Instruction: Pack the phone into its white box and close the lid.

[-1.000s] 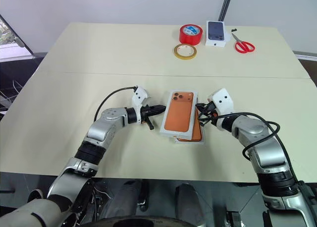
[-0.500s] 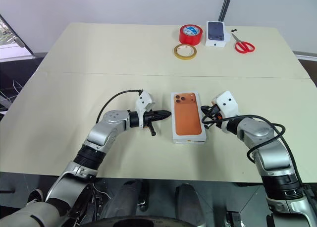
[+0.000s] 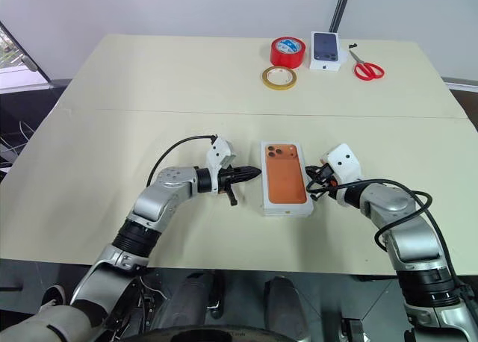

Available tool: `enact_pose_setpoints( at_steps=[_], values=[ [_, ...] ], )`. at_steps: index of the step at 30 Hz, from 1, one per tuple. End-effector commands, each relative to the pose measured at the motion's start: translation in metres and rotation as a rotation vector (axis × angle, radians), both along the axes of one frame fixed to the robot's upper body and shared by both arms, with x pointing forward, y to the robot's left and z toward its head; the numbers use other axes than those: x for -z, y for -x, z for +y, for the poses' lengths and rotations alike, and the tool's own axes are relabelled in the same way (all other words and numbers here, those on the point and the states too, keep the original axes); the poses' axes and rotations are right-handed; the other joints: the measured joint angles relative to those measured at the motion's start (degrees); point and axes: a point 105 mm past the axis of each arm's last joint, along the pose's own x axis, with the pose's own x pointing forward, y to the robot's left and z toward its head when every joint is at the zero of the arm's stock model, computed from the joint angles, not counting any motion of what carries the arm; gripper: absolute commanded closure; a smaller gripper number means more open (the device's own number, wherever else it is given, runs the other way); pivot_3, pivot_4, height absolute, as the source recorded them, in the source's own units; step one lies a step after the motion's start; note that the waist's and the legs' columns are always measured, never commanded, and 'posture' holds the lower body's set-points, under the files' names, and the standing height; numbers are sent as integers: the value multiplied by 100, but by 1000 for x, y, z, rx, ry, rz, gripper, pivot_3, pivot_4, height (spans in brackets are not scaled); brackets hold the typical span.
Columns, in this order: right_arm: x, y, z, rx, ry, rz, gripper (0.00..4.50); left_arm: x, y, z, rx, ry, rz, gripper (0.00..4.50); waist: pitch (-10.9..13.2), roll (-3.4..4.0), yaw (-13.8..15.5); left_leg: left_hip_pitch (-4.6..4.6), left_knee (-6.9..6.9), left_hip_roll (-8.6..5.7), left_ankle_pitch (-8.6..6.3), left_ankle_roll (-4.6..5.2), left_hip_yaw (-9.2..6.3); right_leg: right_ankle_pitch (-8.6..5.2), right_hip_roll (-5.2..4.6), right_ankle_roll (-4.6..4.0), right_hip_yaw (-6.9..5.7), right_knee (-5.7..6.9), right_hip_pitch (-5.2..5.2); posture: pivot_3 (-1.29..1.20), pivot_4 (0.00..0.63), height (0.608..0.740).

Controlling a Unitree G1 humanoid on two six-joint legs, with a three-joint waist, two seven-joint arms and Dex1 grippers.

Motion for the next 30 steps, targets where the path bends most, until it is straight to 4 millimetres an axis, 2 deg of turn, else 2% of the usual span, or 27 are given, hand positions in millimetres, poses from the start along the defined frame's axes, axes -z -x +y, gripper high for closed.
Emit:
enact_pose_setpoints(
  at_steps=[1, 13, 20, 27, 30],
  values=[
    [-12, 2, -3, -8, 23, -46, 4465, -12, 5, -4, 30, 35, -23, 4500, 0, 0, 3, 0, 0, 0, 0, 0, 0, 0, 0, 0, 0, 0, 0, 0, 150, 728],
    [-16, 16, 7, -95, 2, -31, 4465, -14, 13, -9, 53, 71, -3, 4500, 0, 0, 0, 1, 4, 1, 0, 1, -1, 0, 0, 0, 0, 0, 3, 0, 150, 728],
    [1, 32, 11, -166, 66, 40, 4465, -4, 19, -6, 70, 27, 8, 4500, -1, 1, -4, 1, 4, 1, -1, 1, -1, 0, 0, 0, 0, 0, 4, 0, 150, 728],
    [8, 29, 5, -144, 122, 43, 4465, -1, 17, 0, 39, 31, 22, 4500, -1, 1, -4, 2, 5, 1, -1, 1, -2, 0, 1, 0, 1, 1, 4, 0, 150, 728],
    [-4, 14, -11, -55, 120, -17, 4465, -17, 10, 3, 2, 109, 35, 4500, -1, 1, -5, 2, 6, 1, -1, 1, -1, 0, 1, 0, 0, 1, 4, 0, 150, 728]
  ],
)
